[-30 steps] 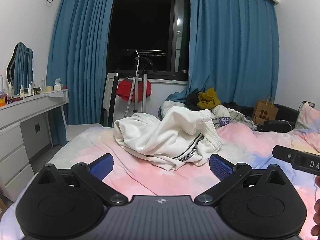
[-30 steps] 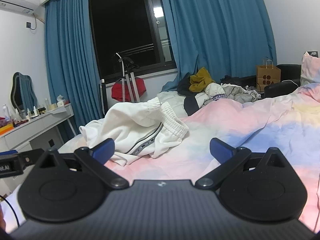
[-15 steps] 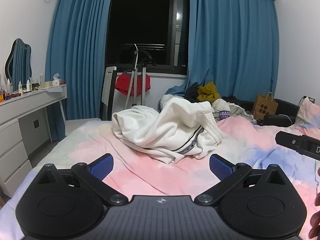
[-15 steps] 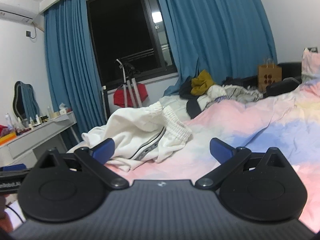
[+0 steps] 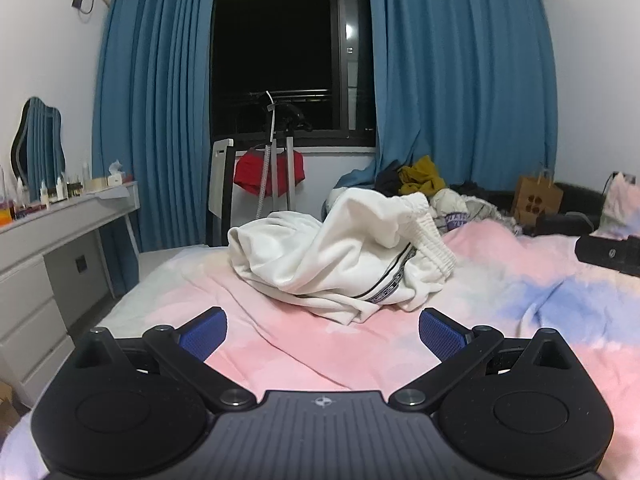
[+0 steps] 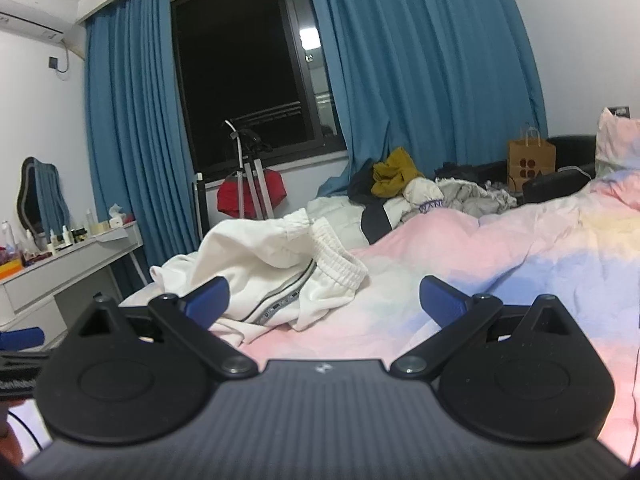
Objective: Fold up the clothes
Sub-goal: 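Move both tools toward the white sweatpants on the bed, then grasp one ribbed cuff with the left gripper and lift it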
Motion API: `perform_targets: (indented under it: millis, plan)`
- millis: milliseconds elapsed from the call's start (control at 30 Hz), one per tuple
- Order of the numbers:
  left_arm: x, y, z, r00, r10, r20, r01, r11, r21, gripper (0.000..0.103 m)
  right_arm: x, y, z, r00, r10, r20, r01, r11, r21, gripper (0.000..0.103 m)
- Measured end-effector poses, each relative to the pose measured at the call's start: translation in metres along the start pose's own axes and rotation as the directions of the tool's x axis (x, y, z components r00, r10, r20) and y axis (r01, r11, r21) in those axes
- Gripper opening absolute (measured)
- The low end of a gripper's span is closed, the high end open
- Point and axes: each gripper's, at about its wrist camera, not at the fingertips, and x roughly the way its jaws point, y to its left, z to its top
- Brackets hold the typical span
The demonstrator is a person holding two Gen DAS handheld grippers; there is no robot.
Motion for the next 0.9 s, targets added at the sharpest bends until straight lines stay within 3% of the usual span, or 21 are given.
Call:
perform_targets:
  millis: [367, 667, 900]
  plan:
    - [0.029, -0.013, -0.001, 0.999, -0.009, -0.047, 0.012, 0.999, 0.05, 0.103, 0.0, -0.006, 0.0, 1.0, -0.012, -0.007, 0.012, 1.0, 0.013, 0.103]
    - [0.076, -0.046, 0.037, 0.995, -0.098, -0.018, 0.099, 0.989, 0.106, 0.103, 0.007, -0.02, -0.001, 0.999, -0.042, -0.024, 0.043, 0.998, 0.051, 0.103]
    - [0.141, -0.095, 0.079, 0.989, -0.139, 0.058, 0.121, 0.96, 0.254, 0.103, 0.022, -0.039, -0.008, 0.996, -0.06, -0.069, 0.067, 0.992, 0.105, 0.103]
